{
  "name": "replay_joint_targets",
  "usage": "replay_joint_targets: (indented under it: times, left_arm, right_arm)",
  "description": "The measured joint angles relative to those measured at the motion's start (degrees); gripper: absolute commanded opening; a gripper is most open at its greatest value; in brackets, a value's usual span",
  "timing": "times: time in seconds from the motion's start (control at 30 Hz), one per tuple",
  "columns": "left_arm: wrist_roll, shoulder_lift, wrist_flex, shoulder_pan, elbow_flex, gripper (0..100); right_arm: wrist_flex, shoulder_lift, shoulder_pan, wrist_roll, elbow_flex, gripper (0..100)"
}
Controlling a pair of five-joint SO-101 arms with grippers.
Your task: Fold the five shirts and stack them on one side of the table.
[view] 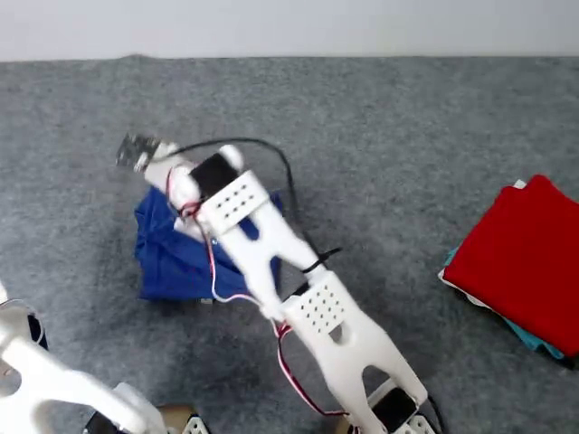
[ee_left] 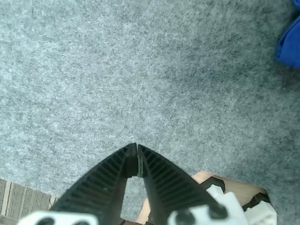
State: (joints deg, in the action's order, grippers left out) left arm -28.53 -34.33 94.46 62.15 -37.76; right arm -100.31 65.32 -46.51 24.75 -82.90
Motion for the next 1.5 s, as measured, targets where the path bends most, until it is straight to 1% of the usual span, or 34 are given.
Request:
replay_joint_targets:
  times: [0.13, 0.3, 0.4, 0.5, 0.6, 0.93, 1.0, 1.1, 1.17, 1.33, 1.5]
  left_arm:
    - [0.0, 0.0, 0.0, 0.0, 0.0, 1]
    - [0.0, 0.0, 0.0, 0.0, 0.0, 1]
    - [0.0, 0.0, 0.0, 0.0, 0.0, 1]
    - [0.0, 0.0, 0.0, 0.0, 0.0, 1]
    - [0.0, 0.0, 0.0, 0.0, 0.0, 1]
    - [0.0, 0.0, 0.0, 0.0, 0.0, 1]
    - [0.0, 0.0, 0.0, 0.0, 0.0, 1]
    - [0.0, 0.0, 0.0, 0.0, 0.0, 1]
    - [0.0, 0.0, 0.0, 0.0, 0.0, 1]
    - [0.0, 0.0, 0.0, 0.0, 0.0, 1]
    - [0.0, 0.0, 0.0, 0.0, 0.0, 1]
  right_arm:
    - [0.88, 2.73, -4.4, 0.18, 0.09, 1.0]
    - [0.18, 2.64, -12.66, 0.18, 0.09, 1.0]
    - [-0.18, -0.09, -14.33, 0.26, 0.09, 1.0]
    - [-0.18, -4.84, -13.1, 0.26, 0.09, 1.0]
    - [-0.18, -7.03, -9.85, 0.35, 0.09, 1.0]
    - [-0.18, -4.57, 3.96, 0.35, 0.09, 1.0]
    - [-0.44, -4.4, 4.31, -0.7, 0.35, 1.0]
    - [-0.44, -4.4, 3.78, -4.84, 0.35, 1.0]
    - [-0.44, -4.66, 3.69, -5.98, 0.88, 1.0]
    - [-0.44, -9.76, 2.81, -6.51, 11.34, 1.0]
    - [-0.44, -21.45, 2.73, -6.68, 31.91, 1.0]
